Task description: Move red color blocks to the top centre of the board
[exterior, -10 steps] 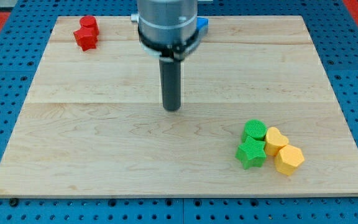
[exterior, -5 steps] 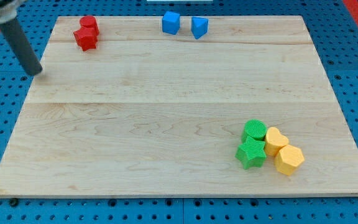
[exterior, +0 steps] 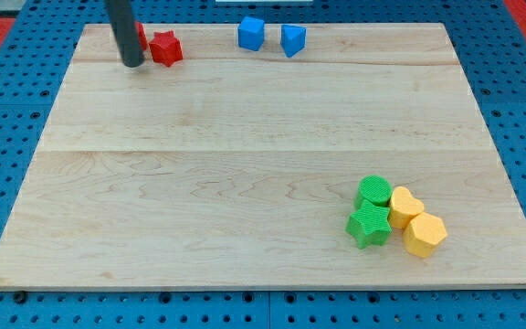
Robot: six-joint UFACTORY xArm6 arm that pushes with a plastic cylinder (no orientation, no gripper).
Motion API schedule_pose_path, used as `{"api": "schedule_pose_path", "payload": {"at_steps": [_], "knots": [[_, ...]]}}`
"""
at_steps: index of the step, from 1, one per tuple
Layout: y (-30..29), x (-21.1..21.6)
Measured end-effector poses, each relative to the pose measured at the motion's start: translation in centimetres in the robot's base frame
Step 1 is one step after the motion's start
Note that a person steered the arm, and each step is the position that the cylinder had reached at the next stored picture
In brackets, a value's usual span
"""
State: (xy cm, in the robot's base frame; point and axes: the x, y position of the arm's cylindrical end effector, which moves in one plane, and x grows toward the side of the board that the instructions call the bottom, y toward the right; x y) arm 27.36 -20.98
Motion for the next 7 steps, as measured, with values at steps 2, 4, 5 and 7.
{"api": "schedule_pose_path", "payload": {"at_steps": [2,4,5,7], "knots": [[-9.5,-0.9],[-9.3,-8.2],[-7.9,-8.2],[1.9,-7.4]]}}
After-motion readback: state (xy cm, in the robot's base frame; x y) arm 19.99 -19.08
